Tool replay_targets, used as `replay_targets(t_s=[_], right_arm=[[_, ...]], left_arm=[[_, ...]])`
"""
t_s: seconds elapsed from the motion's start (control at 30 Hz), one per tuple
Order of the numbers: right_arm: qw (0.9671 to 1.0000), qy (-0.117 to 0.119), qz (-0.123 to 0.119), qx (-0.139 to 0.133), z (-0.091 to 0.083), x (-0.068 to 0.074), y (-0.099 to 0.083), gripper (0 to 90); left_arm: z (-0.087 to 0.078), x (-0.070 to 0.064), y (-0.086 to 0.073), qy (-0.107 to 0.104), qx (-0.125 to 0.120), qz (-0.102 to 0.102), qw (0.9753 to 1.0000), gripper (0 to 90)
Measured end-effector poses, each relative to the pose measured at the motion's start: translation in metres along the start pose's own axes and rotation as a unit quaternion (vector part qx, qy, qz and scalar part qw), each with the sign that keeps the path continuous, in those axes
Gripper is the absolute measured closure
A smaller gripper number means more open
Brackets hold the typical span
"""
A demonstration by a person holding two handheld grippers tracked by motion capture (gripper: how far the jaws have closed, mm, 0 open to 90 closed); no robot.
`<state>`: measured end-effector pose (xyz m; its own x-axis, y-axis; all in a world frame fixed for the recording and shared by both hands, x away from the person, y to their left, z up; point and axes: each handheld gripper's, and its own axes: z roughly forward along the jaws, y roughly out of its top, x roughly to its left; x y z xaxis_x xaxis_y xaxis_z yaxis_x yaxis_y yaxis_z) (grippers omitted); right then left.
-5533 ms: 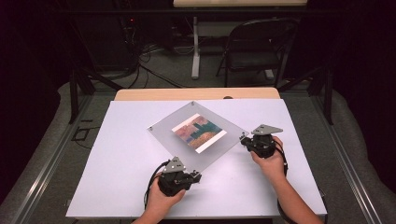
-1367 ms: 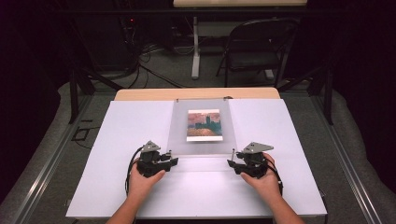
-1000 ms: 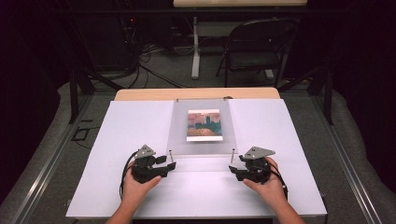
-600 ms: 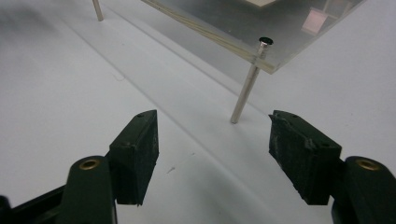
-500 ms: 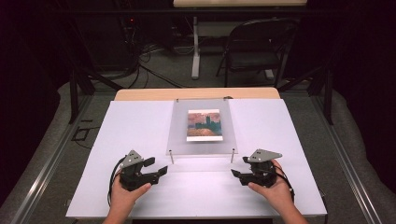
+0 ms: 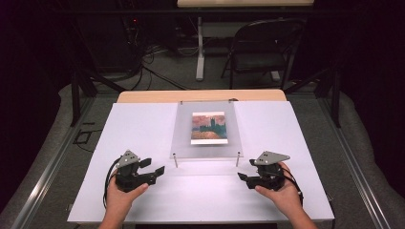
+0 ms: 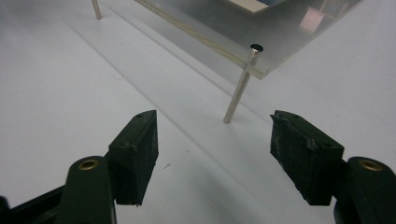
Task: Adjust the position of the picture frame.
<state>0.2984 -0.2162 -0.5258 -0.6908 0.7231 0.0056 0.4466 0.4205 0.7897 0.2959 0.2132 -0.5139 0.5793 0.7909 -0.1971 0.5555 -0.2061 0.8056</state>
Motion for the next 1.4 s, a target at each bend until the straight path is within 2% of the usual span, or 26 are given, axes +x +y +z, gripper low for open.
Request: replay_targets(t_s=[0.17,0.27,0.43,0.57,0.7,0.87,1.0,1.2,1.3,1.4], right_arm=[[0.9999,0.005,-0.003,-0.01,-0.005,0.001,0.003,32.8],[0.9998,0.0,-0.005,-0.018,-0.008,0.0,0.007,32.5],[0.9994,-0.005,0.011,-0.032,-0.015,-0.008,0.015,31.9],[0.9993,-0.014,0.014,-0.031,-0.018,-0.014,0.021,34.7],[0.9998,-0.014,0.011,-0.004,-0.016,-0.02,0.031,39.7],[0.9998,-0.011,0.016,0.01,-0.013,-0.031,0.05,42.7],[0.9997,-0.011,0.018,0.016,-0.007,-0.043,0.063,42.2],[0.9988,0.0,0.044,0.021,0.008,-0.063,0.082,43.4],[0.9987,-0.01,0.043,0.026,0.018,-0.075,0.095,45.0],[0.9978,-0.018,0.056,0.031,0.026,-0.085,0.103,45.5]], left_arm=[[-0.009,0.0,0.005,0.001,-0.014,0.008,0.9999,33.1],[-0.015,0.0,0.009,0.004,-0.023,0.009,0.9997,33.1],[-0.021,0.002,0.019,0.003,-0.033,0.003,0.9994,33.0],[-0.019,0.004,0.031,0.001,-0.033,0.003,0.9995,33.1],[-0.011,0.007,0.049,-0.021,-0.024,0.0,0.9995,34.5],[0.001,0.013,0.069,-0.028,-0.025,0.0,0.9993,37.3],[0.008,0.017,0.079,-0.027,-0.026,-0.001,0.9993,38.6],[0.028,0.026,0.101,-0.02,-0.009,-0.001,0.9998,39.3],[0.041,0.031,0.111,-0.018,0.002,-0.019,0.9996,37.6],[0.053,0.039,0.119,-0.013,0.014,-0.038,0.9991,35.9]])
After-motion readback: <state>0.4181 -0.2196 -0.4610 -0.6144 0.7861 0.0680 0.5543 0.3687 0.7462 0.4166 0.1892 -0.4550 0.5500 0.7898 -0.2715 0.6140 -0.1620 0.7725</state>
